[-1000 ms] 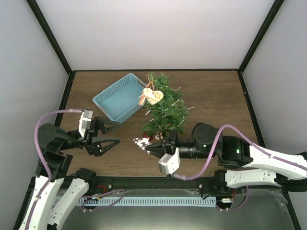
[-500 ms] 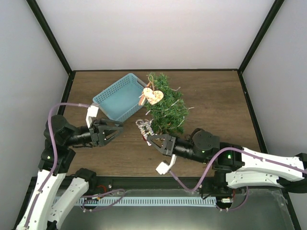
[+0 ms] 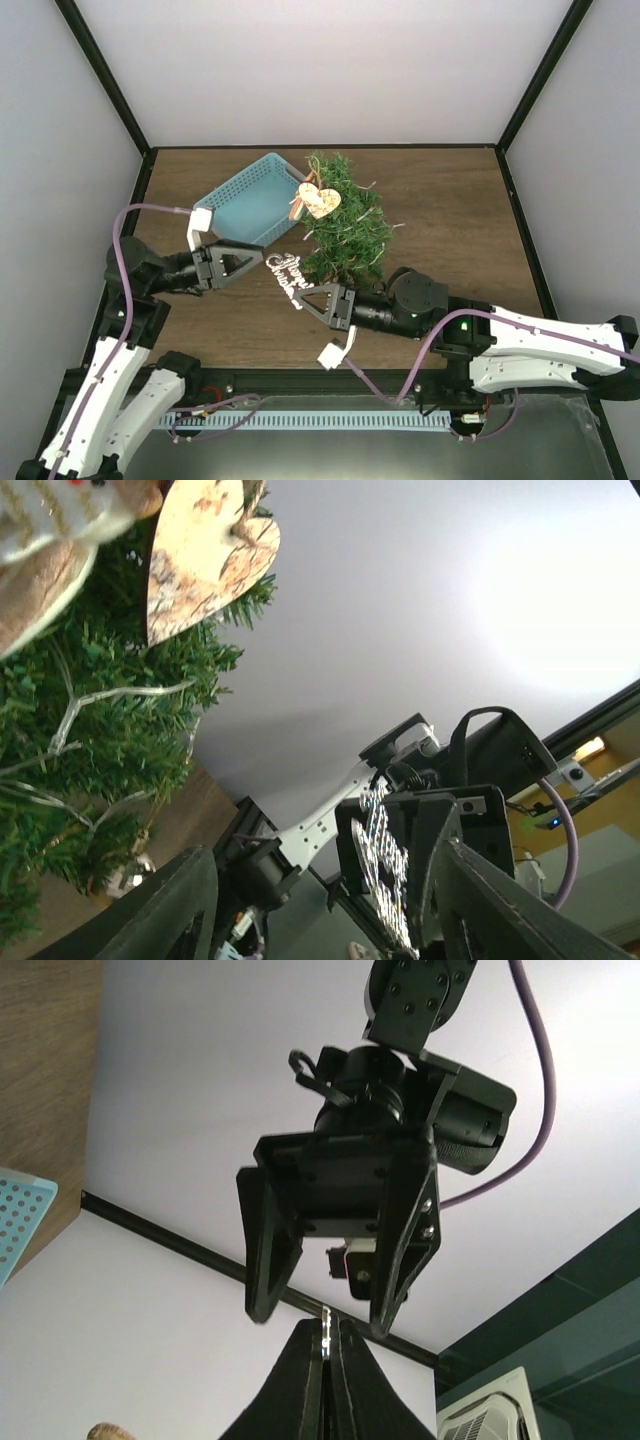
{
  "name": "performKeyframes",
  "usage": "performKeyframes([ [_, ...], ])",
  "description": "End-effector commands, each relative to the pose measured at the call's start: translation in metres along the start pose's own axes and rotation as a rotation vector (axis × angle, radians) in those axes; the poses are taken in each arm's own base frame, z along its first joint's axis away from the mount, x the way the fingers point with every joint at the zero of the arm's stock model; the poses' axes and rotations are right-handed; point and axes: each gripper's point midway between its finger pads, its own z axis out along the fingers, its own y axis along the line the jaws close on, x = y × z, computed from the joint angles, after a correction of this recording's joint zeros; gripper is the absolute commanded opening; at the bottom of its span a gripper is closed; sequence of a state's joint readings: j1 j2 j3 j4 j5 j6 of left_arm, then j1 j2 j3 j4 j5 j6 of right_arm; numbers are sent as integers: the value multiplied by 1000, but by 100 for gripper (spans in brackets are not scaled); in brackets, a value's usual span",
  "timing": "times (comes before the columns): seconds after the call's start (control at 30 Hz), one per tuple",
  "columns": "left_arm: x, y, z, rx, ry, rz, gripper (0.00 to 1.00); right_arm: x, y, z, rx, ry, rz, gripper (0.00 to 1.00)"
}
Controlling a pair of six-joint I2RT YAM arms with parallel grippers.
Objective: Decorate the small christmas tree
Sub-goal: Place the decoration item on the Christmas tree.
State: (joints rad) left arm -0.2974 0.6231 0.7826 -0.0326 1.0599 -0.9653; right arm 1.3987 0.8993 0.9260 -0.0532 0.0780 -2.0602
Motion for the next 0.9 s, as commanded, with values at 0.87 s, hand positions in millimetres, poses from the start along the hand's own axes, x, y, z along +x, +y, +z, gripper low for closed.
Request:
performKeyframes([
  [0.87, 9, -3, 26, 60, 95, -7, 52, -8, 0, -4, 28, -21, 34, 1],
])
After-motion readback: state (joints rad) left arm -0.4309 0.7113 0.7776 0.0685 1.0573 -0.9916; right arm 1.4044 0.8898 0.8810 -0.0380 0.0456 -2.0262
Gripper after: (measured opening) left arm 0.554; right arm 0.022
